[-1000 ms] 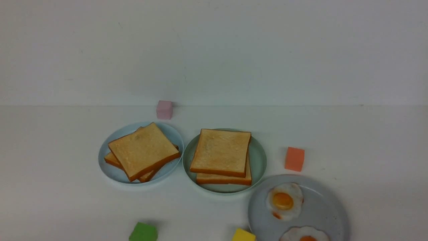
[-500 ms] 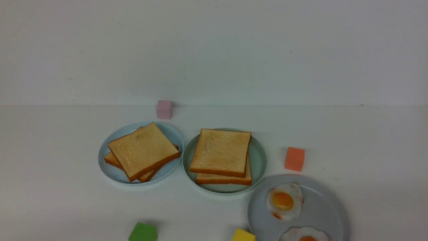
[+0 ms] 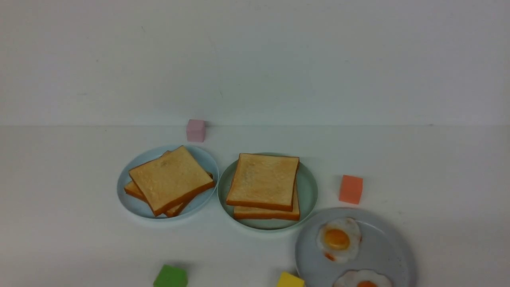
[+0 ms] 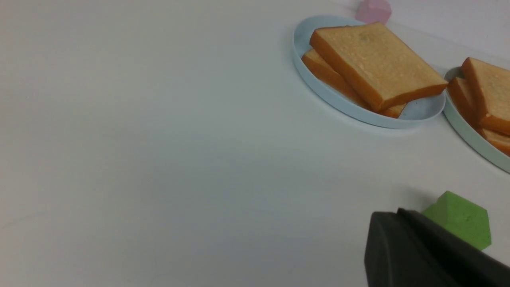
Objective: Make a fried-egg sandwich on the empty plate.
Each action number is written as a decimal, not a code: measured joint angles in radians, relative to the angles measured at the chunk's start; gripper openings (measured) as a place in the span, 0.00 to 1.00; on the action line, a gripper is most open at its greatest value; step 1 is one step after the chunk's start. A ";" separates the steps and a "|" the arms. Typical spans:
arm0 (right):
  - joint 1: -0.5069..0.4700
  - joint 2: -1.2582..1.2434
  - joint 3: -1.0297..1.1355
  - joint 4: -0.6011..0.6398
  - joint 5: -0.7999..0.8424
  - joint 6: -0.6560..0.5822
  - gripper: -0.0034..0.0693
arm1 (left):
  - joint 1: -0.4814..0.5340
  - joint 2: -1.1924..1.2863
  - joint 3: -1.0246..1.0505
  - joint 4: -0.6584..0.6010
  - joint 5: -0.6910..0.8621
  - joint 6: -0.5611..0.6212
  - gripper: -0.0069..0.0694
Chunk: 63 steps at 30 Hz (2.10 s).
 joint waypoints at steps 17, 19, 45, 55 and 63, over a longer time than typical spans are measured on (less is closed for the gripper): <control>-0.573 0.000 0.137 0.256 0.001 -0.189 0.13 | -0.001 0.000 0.000 0.000 0.000 0.000 0.14; -0.598 -0.003 0.197 0.285 -0.003 -0.208 0.13 | -0.001 0.000 0.000 0.000 0.000 0.000 0.14; -0.607 -0.003 0.278 0.363 -0.019 -0.213 0.18 | -0.001 0.000 0.000 0.000 0.000 0.000 0.17; -0.607 -0.003 0.278 0.364 -0.019 -0.213 0.19 | -0.001 0.000 0.000 0.000 0.000 0.000 0.18; -0.607 -0.003 0.278 0.364 -0.019 -0.213 0.20 | -0.001 0.000 0.000 0.000 0.000 0.000 0.19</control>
